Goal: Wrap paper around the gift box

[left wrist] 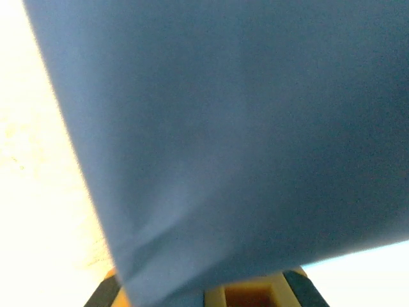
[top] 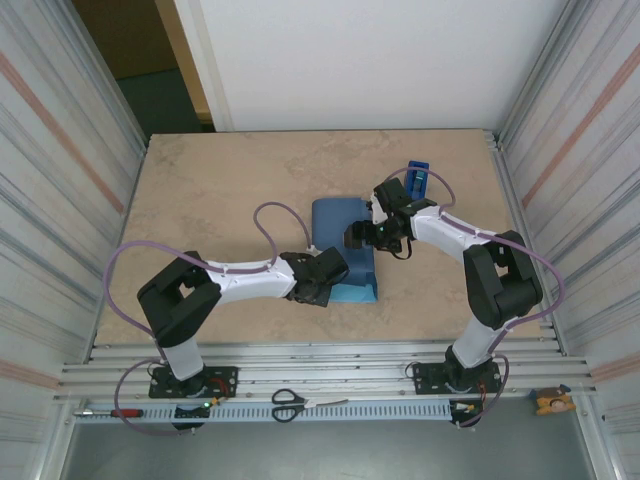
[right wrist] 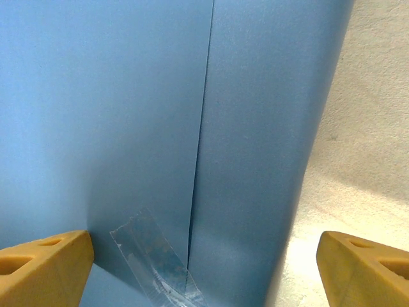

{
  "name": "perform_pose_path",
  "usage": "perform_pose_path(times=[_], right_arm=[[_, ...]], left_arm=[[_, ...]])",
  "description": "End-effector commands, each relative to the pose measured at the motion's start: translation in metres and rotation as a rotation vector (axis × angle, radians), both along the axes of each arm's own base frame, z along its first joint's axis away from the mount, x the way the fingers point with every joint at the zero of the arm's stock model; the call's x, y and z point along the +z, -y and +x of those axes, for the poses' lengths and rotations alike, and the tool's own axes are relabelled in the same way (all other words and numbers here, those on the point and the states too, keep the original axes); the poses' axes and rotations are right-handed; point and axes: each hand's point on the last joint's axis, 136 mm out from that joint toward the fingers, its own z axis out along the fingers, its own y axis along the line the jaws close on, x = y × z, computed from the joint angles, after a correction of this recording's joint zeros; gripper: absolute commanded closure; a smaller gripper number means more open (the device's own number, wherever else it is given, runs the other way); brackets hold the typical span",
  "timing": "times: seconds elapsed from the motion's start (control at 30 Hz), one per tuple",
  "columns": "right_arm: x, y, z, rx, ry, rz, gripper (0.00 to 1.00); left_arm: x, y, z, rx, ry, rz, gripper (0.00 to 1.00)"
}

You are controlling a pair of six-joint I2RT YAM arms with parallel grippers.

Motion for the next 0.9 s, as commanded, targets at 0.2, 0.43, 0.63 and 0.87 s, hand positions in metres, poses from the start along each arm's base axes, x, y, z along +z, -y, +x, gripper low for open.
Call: perform_pose_path(times=[0.2,0.43,0.63,0.87], right_arm=[[-0.040,0.027,-0.037,0.000,-0.148,-0.172,0.11],[-0.040,0.027,-0.036,0.001,-0.147,-0.170,0.11],[-0.035,0.024,-0.033,0.008,-0.139,-0.162,0.11],[-0.010,0.010,-0.019,0.049,-0.075,-0.098,0.10]], left_arm=[[0.004,-0.011,-0.010,0.002,-0.007,0.041,0.98],[0.017,-0.009,-0.012,-0.004,0.009,0.005,0.64],[0.044,-0.010,-0.015,-0.003,0.044,-0.072,0.43],[0.084,-0.010,0.005,0.017,0.038,-0.250,0.35]])
